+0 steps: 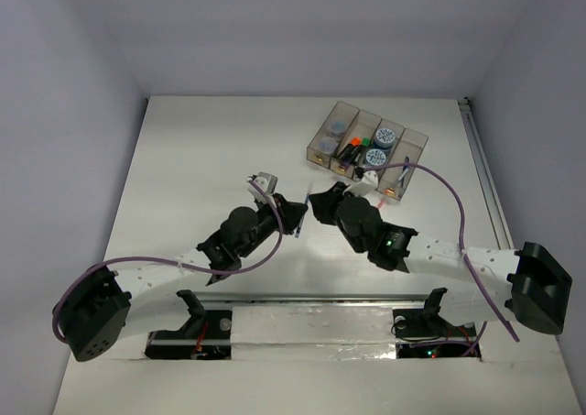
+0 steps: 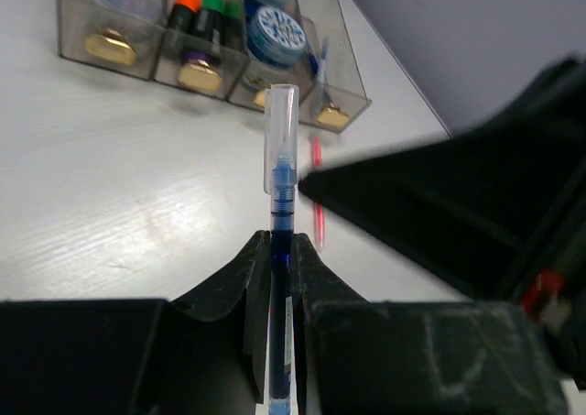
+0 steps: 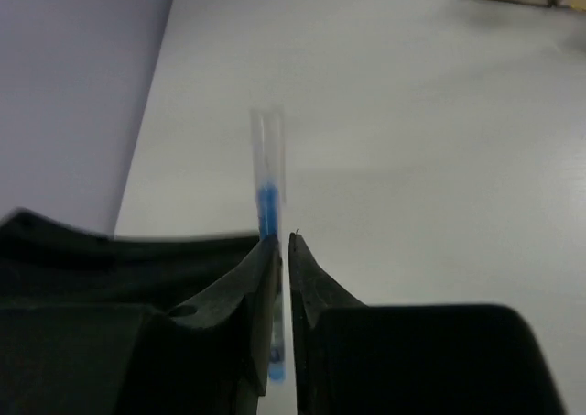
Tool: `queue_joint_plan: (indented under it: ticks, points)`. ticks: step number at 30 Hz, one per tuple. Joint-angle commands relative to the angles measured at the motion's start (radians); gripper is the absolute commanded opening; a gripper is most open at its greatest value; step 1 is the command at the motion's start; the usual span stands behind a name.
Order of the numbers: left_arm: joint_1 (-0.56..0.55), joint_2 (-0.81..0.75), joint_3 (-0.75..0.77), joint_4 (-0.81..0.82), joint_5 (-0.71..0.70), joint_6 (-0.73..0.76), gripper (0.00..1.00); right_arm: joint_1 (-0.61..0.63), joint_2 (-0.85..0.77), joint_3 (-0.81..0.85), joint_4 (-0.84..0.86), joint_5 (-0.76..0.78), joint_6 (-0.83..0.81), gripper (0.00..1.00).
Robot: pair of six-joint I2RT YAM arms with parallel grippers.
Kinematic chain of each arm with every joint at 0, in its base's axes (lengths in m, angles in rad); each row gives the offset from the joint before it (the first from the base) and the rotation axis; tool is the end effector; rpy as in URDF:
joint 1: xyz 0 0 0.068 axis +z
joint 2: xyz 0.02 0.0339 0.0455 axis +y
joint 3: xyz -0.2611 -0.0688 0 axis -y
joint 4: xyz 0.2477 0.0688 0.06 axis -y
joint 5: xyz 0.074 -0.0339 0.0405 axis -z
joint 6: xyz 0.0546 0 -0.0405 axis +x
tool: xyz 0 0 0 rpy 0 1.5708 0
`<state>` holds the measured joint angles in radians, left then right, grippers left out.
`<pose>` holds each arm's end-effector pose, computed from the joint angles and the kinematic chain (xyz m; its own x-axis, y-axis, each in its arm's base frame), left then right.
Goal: Sort the stationery into containers
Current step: Close the pen cap on the pen.
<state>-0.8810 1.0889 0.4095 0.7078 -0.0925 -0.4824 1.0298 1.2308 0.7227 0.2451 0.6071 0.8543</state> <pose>0.1679 -0.1956 0.2396 -0.3131 -0.3464 -0.8843 0.6368 0.6143 -0.4660 0.1777 0.2354 0.2607 -0.4049 0.5287 -0.7460 -0.1751 0.7560 0.6308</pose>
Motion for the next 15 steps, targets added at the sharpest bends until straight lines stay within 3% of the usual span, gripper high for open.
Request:
queue_joint_plan:
  ticks: [1, 11, 15]
  points:
    - [0.033, -0.035, 0.069, 0.113, -0.07, 0.016, 0.0, 0.05, 0.004, 0.023, -0.102, -0.081, 0.026, 0.0]
    - [0.033, -0.058, 0.066, 0.116, -0.061, 0.015, 0.0, 0.05, -0.037, 0.024, -0.112, -0.05, 0.035, 0.0]
    - [0.033, -0.073, 0.054, 0.105, -0.073, 0.021, 0.0, 0.05, -0.073, 0.029, -0.154, 0.0, 0.032, 0.15]
